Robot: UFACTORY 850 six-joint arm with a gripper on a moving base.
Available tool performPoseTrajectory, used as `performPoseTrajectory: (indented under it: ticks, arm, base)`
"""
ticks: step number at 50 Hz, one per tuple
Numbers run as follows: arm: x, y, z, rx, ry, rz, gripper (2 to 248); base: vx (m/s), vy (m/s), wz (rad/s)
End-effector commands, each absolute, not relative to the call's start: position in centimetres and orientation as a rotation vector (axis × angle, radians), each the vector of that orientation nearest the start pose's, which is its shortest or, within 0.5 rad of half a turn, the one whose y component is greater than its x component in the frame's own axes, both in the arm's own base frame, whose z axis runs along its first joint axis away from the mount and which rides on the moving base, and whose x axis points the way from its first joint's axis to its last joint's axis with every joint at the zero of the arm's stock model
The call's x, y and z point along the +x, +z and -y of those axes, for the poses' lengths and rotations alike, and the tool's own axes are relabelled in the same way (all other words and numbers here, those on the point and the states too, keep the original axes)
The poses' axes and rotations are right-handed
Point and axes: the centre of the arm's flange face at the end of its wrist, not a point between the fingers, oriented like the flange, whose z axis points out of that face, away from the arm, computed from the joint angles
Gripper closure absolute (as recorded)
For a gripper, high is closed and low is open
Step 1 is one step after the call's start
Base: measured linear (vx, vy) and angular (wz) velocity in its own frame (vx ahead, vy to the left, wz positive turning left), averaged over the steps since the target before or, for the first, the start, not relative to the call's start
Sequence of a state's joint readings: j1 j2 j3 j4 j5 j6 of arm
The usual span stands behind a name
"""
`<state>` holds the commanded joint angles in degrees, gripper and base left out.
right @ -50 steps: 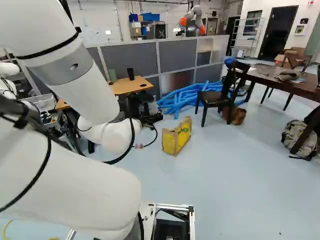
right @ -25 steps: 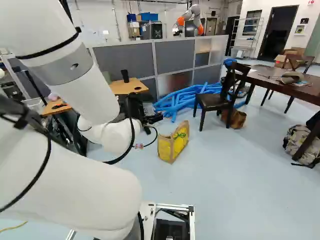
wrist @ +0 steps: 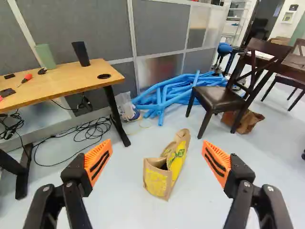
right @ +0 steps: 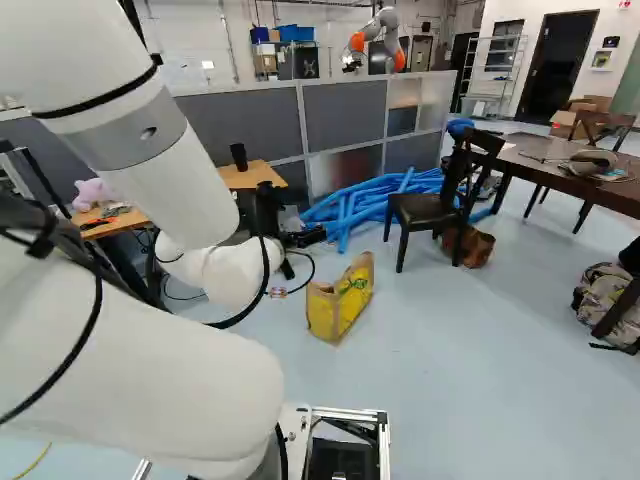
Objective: Pick up the bag on the ground and place it on the table
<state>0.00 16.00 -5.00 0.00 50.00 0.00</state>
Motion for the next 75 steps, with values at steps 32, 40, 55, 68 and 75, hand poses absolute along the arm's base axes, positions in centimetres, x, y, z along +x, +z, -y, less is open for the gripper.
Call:
performPoseTrajectory:
  ticks: [32,40,55,68,75]
  arm:
    - [27.03,36.56,0.00,-2.558,-1.824,0.000,3]
    - [27.03,36.56,0.00,-2.558,-1.824,0.000,3]
    - [27.03,36.56,0.00,-2.558,-1.824,0.000,3]
    - [27.03,36.56,0.00,-2.558,-1.824,0.000,3]
    - [27.03,36.56,0.00,-2.558,-1.824,0.000,3]
  base:
    - [0.210,-0.053,-0.005]
    - [0.220,-0.057,-0.005]
    - [0.209,-0.053,-0.005]
    - [0.209,-0.055,-0.009]
    - [0.199,-0.051,-0.015]
